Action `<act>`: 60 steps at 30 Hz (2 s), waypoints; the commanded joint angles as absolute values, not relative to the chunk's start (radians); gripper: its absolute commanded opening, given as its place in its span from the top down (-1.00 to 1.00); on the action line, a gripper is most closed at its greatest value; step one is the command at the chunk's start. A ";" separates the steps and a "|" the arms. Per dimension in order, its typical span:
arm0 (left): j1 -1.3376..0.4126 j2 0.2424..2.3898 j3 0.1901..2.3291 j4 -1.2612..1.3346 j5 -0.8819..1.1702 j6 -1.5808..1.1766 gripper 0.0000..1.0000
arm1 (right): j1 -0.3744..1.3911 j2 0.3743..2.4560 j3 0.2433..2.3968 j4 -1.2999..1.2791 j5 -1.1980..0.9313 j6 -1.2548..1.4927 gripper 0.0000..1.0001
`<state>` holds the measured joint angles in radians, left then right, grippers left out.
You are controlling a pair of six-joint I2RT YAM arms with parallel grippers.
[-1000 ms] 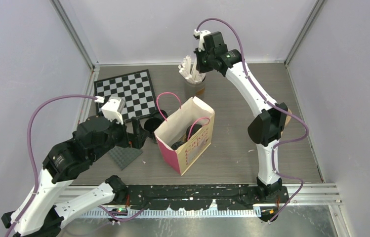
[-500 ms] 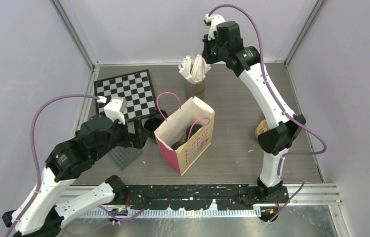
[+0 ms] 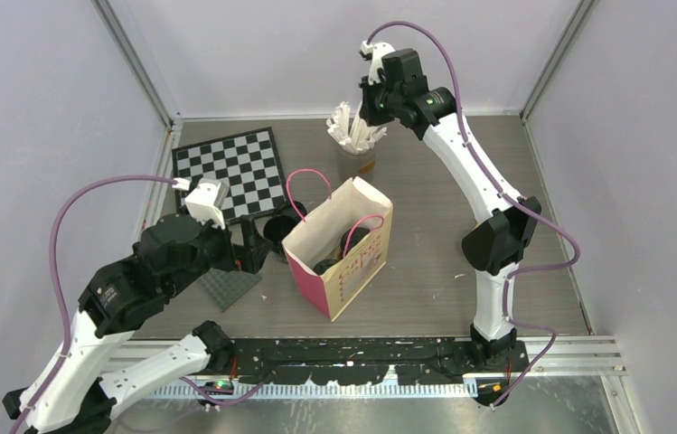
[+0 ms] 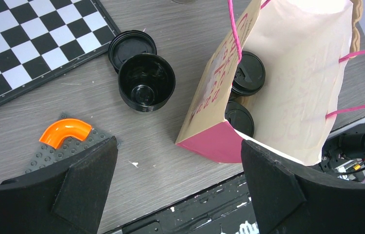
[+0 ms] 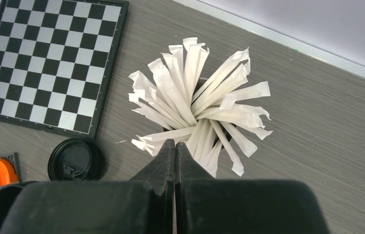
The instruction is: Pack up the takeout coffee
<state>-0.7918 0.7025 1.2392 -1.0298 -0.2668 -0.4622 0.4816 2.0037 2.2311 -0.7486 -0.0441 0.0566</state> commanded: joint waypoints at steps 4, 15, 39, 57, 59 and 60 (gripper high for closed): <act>-0.795 0.703 1.255 -1.009 -0.278 -0.455 -0.99 | 0.484 1.982 2.265 -0.726 -0.055 0.062 0.91; -0.795 0.717 1.260 -1.011 -0.262 -0.450 -1.00 | 0.486 1.948 2.190 -0.796 0.120 0.066 0.36; -0.795 0.724 1.252 -1.004 -0.264 -0.448 -1.00 | 0.486 1.966 2.186 -0.832 0.182 0.153 0.46; -0.795 0.712 1.249 -1.008 -0.263 -0.459 -0.99 | 0.485 1.974 2.198 -0.810 0.233 0.193 0.54; -0.795 0.713 1.249 -1.009 -0.262 -0.459 -0.99 | 0.486 1.978 2.198 -0.806 0.215 0.203 0.54; -0.795 0.712 1.249 -1.011 -0.262 -0.459 -0.99 | 0.485 1.981 2.198 -0.803 0.207 0.209 0.54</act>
<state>-0.7918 0.7151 1.2392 -1.0302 -0.2615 -0.4625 0.4820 2.0033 2.1670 -0.8444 0.2226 0.1806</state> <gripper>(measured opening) 0.996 0.232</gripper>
